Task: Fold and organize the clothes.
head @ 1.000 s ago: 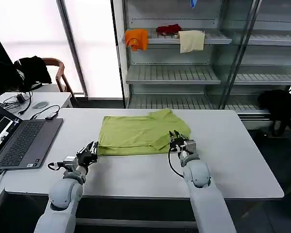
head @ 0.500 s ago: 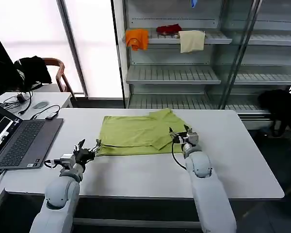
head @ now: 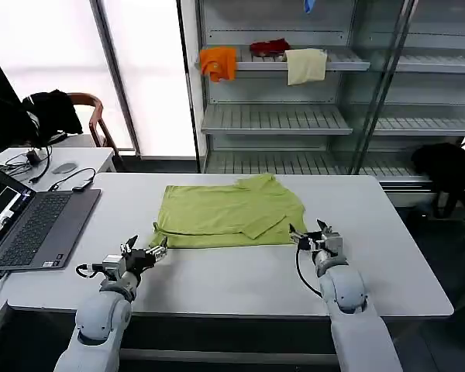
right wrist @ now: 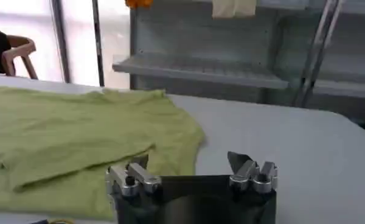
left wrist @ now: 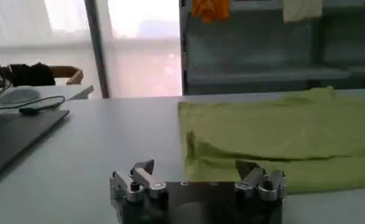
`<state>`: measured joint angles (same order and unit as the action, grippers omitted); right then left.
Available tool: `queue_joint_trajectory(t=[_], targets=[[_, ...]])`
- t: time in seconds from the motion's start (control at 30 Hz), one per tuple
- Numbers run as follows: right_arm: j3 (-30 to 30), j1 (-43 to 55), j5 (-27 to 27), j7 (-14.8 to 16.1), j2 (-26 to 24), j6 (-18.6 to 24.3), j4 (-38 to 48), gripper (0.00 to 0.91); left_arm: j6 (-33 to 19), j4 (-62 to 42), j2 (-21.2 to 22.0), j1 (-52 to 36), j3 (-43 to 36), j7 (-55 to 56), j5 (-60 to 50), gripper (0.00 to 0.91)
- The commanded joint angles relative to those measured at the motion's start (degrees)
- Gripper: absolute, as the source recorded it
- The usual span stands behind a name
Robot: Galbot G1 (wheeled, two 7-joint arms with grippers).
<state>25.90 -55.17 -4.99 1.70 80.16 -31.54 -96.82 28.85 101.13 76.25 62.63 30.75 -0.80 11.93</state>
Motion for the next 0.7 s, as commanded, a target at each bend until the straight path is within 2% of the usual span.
queue_joint_trajectory(t=[0.03, 0.07, 0.1, 0.13, 0.3, 0.7], targets=[[0.9, -2.11, -0.81, -0.16, -1.39, -1.04, -1.62, 0.0, 0.34, -0.11, 0.01, 0.46, -0.01, -0.03, -0.2, 0.564], [0.78, -2.31, -0.74, -0.1, -1.26, -0.97, -1.63, 0.0, 0.15, -0.33, 0.13, 0.46, 0.04, 0.06, -0.18, 0.191], [0.71, -2.53, -0.71, -0.01, -1.22, -0.89, -1.71, 0.0, 0.08, -0.47, 0.14, 0.46, 0.09, 0.05, -0.19, 0.081], [0.56, -2.78, -0.61, 0.2, -1.16, -0.78, -1.84, 0.0, -0.07, -0.62, 0.14, 0.46, 0.06, 0.06, -0.17, 0.02], [0.0, -3.62, 0.46, 1.28, -0.88, -0.39, -2.13, 0.0, -0.67, -1.46, 0.07, 0.53, -0.12, -0.22, -0.8, 0.01], [-0.08, -3.82, -0.49, 1.51, -0.67, -0.51, -2.62, 0.0, -1.55, -2.08, 0.1, 0.26, -0.93, -1.1, -1.7, 0.0]])
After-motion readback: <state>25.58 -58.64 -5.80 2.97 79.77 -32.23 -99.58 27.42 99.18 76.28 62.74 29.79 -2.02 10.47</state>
